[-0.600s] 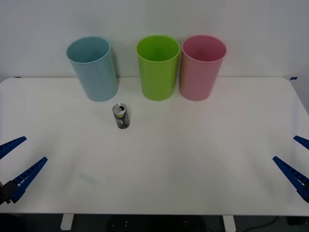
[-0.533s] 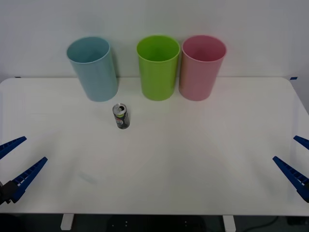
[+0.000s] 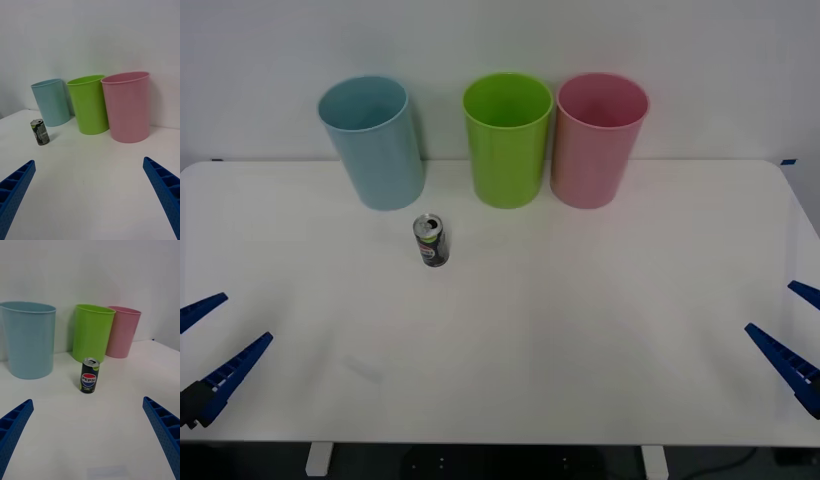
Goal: Grasp the object on the table and drop it into the matching bin: aluminum can to the light blue bin, PET bottle to the pink bin.
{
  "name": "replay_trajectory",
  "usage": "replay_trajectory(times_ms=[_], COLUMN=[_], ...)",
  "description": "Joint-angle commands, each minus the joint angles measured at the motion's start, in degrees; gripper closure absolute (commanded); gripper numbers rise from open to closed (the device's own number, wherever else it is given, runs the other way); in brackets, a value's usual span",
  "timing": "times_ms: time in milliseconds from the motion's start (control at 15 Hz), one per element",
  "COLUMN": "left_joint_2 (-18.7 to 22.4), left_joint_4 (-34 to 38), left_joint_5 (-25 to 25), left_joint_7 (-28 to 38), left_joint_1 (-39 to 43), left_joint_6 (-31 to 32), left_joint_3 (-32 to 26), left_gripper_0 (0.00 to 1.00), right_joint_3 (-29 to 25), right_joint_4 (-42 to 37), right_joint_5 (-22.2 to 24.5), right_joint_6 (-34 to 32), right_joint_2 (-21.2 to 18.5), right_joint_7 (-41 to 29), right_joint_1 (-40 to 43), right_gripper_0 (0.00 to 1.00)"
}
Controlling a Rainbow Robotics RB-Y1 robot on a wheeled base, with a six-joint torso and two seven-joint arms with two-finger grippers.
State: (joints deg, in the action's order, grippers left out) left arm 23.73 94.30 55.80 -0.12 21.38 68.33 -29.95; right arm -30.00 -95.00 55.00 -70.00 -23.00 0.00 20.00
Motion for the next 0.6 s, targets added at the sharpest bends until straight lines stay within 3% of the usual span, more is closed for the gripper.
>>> replay_trajectory(times_ms=[67,333,600], left_joint_2=[0.0,0.0,-1.9], left_joint_4=[0.0,0.0,0.0], left_joint_5=[0.1,1.0,6.4], left_joint_7=[-0.2,-1.5,-2.0], left_joint_1=[0.7,1.6,-0.8], left_joint_6=[-2.9,-7.7,-8.6], left_joint_3=[1.2,3.8,5.9], left_gripper_0=[0.0,0.0,0.0], right_joint_3=[0.0,0.0,0.0], right_joint_4=[0.0,0.0,0.0], right_joint_5=[0.0,0.0,0.0], right_joint_6=[0.0,0.0,0.0], right_joint_2=[0.0,0.0,0.0], right_joint_7=[0.0,0.0,0.0], right_joint_1=[0.0,0.0,0.0], right_gripper_0=[0.0,0.0,0.0])
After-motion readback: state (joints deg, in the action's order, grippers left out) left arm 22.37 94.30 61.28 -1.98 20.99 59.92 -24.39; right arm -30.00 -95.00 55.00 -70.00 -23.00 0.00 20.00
